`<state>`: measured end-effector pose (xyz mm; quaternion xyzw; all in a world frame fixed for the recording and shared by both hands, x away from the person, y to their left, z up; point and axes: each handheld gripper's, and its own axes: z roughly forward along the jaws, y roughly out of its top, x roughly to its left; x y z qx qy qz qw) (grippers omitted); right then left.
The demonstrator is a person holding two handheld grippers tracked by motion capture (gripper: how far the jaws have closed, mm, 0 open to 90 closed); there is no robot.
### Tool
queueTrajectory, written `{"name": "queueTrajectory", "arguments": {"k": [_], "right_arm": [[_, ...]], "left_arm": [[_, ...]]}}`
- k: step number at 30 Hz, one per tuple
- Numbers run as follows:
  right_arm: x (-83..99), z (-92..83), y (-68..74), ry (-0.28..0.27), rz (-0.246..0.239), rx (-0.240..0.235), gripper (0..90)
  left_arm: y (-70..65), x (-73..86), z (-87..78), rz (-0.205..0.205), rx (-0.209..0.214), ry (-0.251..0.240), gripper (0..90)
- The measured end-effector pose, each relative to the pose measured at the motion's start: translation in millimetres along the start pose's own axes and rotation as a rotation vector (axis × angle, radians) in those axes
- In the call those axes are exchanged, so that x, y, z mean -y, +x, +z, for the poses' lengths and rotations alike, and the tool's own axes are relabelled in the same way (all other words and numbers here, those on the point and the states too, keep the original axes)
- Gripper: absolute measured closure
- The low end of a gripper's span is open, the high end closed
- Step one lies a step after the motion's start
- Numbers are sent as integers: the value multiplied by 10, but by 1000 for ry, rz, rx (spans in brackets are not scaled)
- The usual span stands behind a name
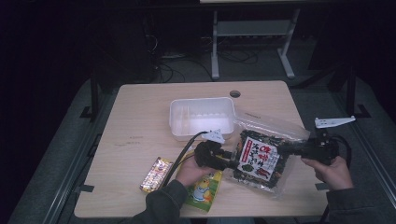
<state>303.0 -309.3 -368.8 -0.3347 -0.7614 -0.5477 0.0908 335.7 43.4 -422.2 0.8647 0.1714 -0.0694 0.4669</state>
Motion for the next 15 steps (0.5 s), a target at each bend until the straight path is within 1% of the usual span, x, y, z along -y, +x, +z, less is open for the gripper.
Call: {"name": "queueTrajectory", "arguments": {"k": [1, 2, 3, 4, 5, 6, 7, 9, 10, 11, 13, 14, 15], "right_arm": [[-15, -9, 24, 2, -4, 6, 753], [-37, -21, 55, 1, -7, 14, 753], [-82, -50, 116, -5, -21, 28, 755], [-82, -50, 116, -5, -21, 28, 755], [-138, -88, 179, -18, -38, 42, 756], [-138, -88, 179, -18, -38, 42, 756], [-190, -120, 226, -27, -52, 55, 756], [-217, -135, 245, -34, -59, 63, 756], [-271, -157, 282, -38, -70, 74, 756], [-296, -163, 300, -39, -75, 83, 756], [-345, -169, 326, -43, -87, 101, 756], [-369, -171, 337, -47, -90, 107, 756], [-393, -169, 343, -52, -94, 113, 756]], "left_arm": [[-5, 1, -32, 7, -12, -2, 521], [-9, 4, -58, 10, -26, 1, 499], [-14, 10, -85, 8, -39, 1, 449], [-14, 17, -107, 11, -45, 1, 449], [-14, 32, -146, 13, -55, 3, 430], [-14, 40, -167, 15, -60, 5, 430], [-16, 63, -225, 20, -74, 13, 417], [-19, 75, -254, 23, -82, 16, 409], [-22, 88, -287, 26, -90, 19, 400], [-29, 119, -351, 27, -99, 15, 397], [-40, 153, -414, 32, -117, 19, 385], [-40, 153, -414, 32, -117, 19, 378], [-45, 190, -469, 24, -126, 20, 368]]}}
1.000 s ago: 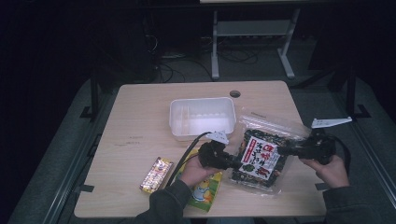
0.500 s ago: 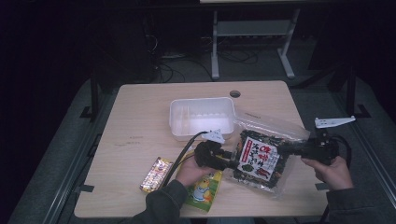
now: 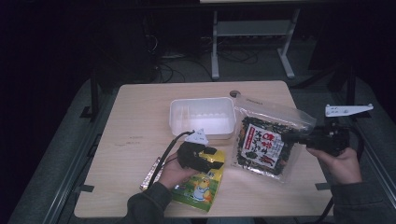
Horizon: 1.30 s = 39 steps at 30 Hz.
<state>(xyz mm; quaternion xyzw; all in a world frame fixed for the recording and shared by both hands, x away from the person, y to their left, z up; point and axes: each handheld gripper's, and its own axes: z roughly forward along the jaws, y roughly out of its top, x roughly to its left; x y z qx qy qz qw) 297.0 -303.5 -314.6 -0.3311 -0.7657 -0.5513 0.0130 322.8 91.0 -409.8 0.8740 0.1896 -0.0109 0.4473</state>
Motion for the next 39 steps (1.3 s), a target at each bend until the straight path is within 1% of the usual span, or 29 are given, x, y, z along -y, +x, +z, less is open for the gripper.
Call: {"name": "queueTrajectory", "arguments": {"k": [1, 3, 4, 7, 8, 11, 16, 17, 18, 21, 22, 25, 26, 28, 29, 30, 32, 33, 35, 38, 39], "right_arm": [[0, 0, 0, 0, 0, 0, 756], [-51, 8, 7, -8, -5, 11, 756], [-111, 25, 16, -17, -14, 20, 756], [-160, 44, 26, -26, -18, 25, 756], [-190, 60, 31, -27, -25, 29, 756], [-284, 121, 49, -27, -41, 46, 756], [-414, 230, 46, -34, -53, 56, 758], [-455, 262, 36, -37, -56, 55, 759], [-476, 279, 36, -39, -56, 58, 759], [-520, 310, 38, -36, -60, 63, 760], [-575, 323, 48, -37, -62, 61, 761], [-660, 313, 79, -43, -75, 69, 761], [-660, 313, 79, -43, -75, 69, 761], [-760, 317, 123, -54, -87, 73, 761], [-760, 317, 123, -54, -87, 73, 761], [-815, 350, 144, -65, -95, 77, 761], [-834, 370, 148, -69, -100, 75, 761], [-886, 440, 158, -78, -107, 74, 761], [-901, 465, 158, -81, -108, 74, 761], [-950, 572, 133, -100, -106, 67, 761], [-968, 633, 117, -107, -105, 71, 761]], "left_arm": [[0, 0, 0, 0, 0, 0, 356], [2, 45, -61, -7, -9, 1, 343], [1, 64, -90, -7, -15, 2, 334], [-4, 111, -167, -8, -38, 7, 316], [-6, 129, -203, -14, -45, 8, 308], [-7, 169, -283, -11, -64, 12, 290], [-3, 255, -416, -14, -96, 24, 266], [-6, 271, -427, -19, -98, 16, 263], [-8, 304, -463, -18, -103, 18, 262], [-9, 333, -490, -17, -106, 16, 262], [-10, 346, -506, -19, -108, 12, 262], [-10, 366, -540, -22, -109, 6, 260], [-12, 371, -555, -21, -109, 6, 260], [-19, 388, -582, -21, -112, 1, 259], [-20, 394, -592, -19, -116, 3, 259], [-23, 413, -625, -15, -123, 5, 258], [-25, 429, -647, -16, -129, 3, 258], [-24, 444, -670, -17, -131, 1, 255], [-26, 478, -707, -15, -143, 0, 255], [-20, 551, -771, -23, -162, 5, 255], [-15, 573, -792, -28, -165, 6, 255]]}}
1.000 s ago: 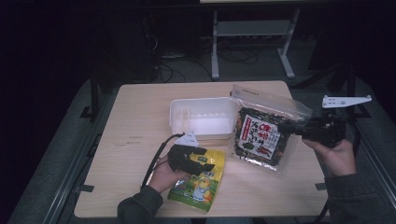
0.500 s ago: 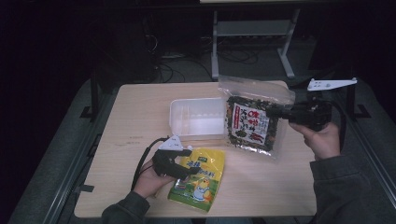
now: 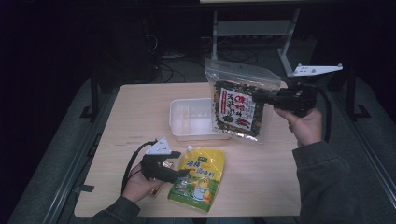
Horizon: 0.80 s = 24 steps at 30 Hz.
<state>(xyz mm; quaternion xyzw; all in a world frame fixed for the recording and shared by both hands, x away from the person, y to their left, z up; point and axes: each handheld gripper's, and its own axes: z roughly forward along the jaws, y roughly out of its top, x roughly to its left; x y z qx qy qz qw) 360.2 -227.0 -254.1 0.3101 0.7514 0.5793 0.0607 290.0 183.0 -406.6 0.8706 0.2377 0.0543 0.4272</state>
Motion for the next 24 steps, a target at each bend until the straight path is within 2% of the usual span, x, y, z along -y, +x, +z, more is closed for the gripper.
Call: {"name": "queueTrajectory", "arguments": {"k": [11, 24], "right_arm": [[-61, 234, -18, -8, -10, 29, 762], [-114, 468, -63, -7, -8, 41, 762]], "left_arm": [[28, 192, -113, -30, -28, -27, 250], [45, 220, -116, -38, -31, -38, 244]]}}
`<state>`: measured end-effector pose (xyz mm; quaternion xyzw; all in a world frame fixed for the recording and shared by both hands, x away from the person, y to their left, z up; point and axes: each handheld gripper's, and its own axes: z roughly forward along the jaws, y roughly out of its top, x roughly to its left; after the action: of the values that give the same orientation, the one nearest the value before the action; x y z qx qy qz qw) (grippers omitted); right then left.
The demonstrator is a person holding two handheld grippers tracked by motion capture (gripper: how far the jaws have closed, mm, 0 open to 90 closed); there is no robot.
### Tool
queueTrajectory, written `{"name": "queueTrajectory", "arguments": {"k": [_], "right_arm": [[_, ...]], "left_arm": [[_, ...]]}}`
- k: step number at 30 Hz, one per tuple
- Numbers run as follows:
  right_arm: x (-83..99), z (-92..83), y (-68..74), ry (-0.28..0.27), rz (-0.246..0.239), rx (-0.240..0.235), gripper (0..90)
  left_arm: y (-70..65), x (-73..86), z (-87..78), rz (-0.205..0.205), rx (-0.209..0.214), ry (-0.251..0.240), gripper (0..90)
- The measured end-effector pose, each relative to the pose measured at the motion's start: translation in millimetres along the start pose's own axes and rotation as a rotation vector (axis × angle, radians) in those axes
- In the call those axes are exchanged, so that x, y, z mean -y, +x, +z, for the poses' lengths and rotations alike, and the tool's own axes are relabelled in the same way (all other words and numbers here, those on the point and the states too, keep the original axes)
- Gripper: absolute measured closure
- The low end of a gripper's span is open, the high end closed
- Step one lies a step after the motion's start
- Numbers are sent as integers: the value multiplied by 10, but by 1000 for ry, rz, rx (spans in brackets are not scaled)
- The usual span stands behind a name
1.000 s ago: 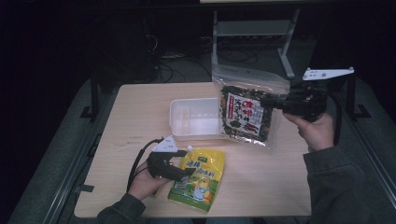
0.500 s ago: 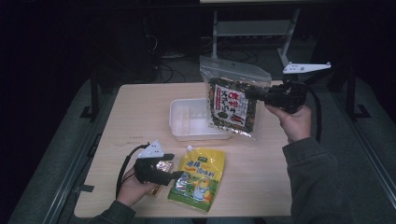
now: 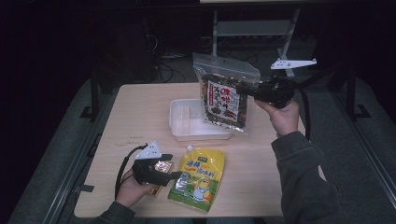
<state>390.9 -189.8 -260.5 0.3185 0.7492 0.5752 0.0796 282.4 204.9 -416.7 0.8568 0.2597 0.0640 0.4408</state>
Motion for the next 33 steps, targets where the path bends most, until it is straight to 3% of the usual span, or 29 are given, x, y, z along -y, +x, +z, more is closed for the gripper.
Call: {"name": "queueTrajectory", "arguments": {"k": [10, 18, 22, 33], "right_arm": [[-41, 222, -37, -6, -11, 26, 762], [-51, 512, -84, -19, -25, 38, 762], [-20, 605, -168, -27, -13, 71, 762], [75, 843, -314, -39, -29, 69, 762]], "left_arm": [[27, 13, -23, 1, -3, -3, 243], [47, 37, -45, 2, -6, -1, 241], [54, 52, -57, -2, -7, -6, 242], [69, 70, -59, -5, -4, -2, 240]]}}
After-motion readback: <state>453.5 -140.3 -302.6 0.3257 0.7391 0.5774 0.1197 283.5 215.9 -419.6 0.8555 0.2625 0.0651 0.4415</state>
